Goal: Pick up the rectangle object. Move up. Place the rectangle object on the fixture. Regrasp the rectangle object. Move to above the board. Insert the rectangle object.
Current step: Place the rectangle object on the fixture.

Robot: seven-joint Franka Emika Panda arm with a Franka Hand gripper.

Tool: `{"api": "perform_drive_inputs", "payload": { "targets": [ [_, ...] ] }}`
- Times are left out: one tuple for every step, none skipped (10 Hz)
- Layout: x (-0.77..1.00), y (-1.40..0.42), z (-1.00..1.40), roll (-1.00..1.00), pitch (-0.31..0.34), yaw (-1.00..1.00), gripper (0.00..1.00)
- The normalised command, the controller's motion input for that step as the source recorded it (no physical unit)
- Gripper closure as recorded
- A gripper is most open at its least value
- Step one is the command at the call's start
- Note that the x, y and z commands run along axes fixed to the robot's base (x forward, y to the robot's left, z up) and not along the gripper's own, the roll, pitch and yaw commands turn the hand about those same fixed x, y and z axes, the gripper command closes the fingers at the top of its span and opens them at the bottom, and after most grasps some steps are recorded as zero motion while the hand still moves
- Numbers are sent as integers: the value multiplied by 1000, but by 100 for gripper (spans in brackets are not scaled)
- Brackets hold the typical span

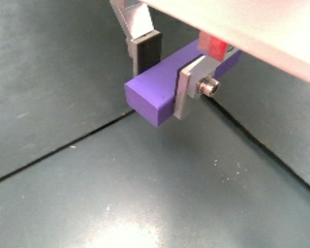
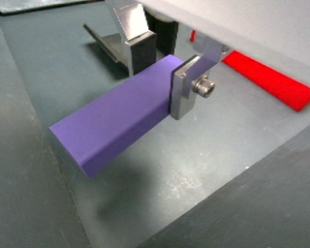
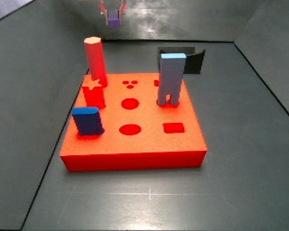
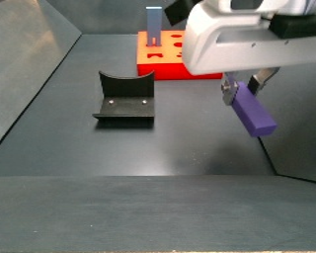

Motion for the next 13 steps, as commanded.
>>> {"api": "perform_drive_inputs", "payload": {
  "targets": [
    [-39, -9, 1000, 128, 113, 23, 100],
    [-40, -10, 1000, 121, 108, 23, 100],
    [-44, -6, 1000, 108, 100, 20, 100],
    [-39, -2, 910, 93, 90, 17, 100],
    [-35, 1, 796, 92, 92, 16, 100],
    [-27, -1, 680, 92, 94, 18, 100],
    [-19, 4, 520, 91, 102, 19, 100],
    [-15, 6, 398, 89, 108, 18, 100],
    [-13, 6, 273, 81, 105, 19, 100],
    [1000, -663, 13, -153, -85, -808, 100],
    [1000, -652, -39, -156, -75, -755, 100],
    [1000, -580, -37, -162, -90, -555, 100],
    [1000, -497, -38, -175, -94, -331, 100]
  ]
}}
